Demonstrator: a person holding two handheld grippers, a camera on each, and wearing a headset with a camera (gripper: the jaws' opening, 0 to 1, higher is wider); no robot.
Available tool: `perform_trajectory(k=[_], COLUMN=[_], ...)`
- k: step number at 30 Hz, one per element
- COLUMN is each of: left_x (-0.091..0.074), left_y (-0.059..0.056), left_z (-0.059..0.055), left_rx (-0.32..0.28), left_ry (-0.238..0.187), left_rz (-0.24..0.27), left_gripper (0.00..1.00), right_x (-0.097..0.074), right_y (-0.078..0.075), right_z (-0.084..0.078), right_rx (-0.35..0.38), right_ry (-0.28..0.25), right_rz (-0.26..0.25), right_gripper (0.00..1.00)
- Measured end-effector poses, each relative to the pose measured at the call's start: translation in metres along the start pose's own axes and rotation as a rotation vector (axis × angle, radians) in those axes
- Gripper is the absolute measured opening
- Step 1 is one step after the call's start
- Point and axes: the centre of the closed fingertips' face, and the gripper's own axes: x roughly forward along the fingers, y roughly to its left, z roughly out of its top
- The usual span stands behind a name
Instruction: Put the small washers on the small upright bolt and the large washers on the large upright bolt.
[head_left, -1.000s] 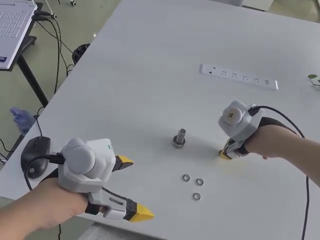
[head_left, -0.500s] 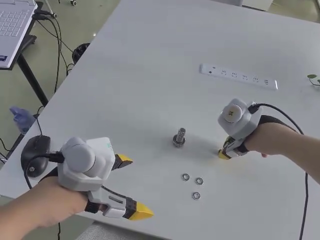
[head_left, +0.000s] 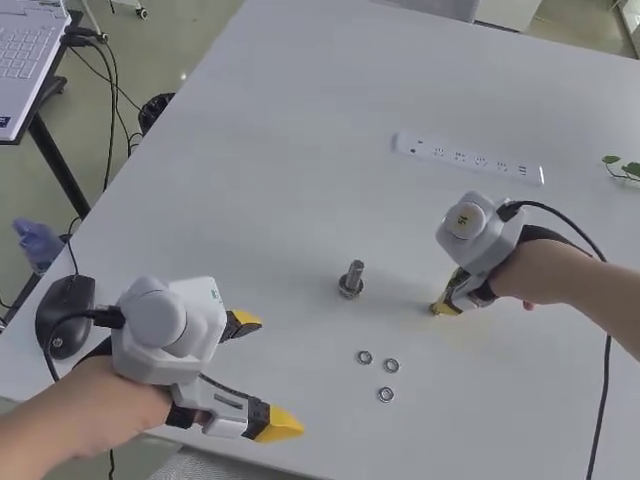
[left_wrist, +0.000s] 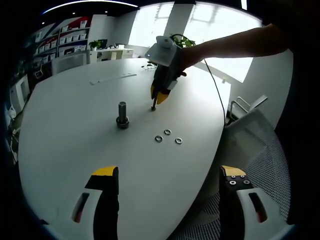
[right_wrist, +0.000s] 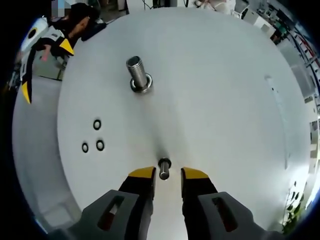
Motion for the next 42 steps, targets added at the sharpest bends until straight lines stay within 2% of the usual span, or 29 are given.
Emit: perform_trajectory(k=[13, 24, 36, 42], left_x=[-0.004, -0.007, -0.007, -0.008], left_y=[-0.002, -0.003, -0.008, -0.009], left_z=[0.002, 0.007, 0.004, 0.005], left_rx=[0.011, 0.024, 0.03, 0.032], left_ry=[-0.004, -0.009, -0.005, -0.011], left_rz=[0.005, 0.006, 0.004, 0.006], left_gripper=[0.83, 0.83, 0.83, 0.82], right_x=[-0.02, -0.031, -0.031, -0.031], right_y=[0.006, 0.009, 0.016, 0.026], right_z=[0.01, 0.009, 0.003, 0.001], right_rx=[-0.02, -0.03, -0.046, -0.049], right_ry=[-0.017, -0.018, -0.029, -0.035], right_rz=[0.002, -0.008, 0.005, 0.016], right_gripper=[0.21, 0.2, 0.2, 0.2])
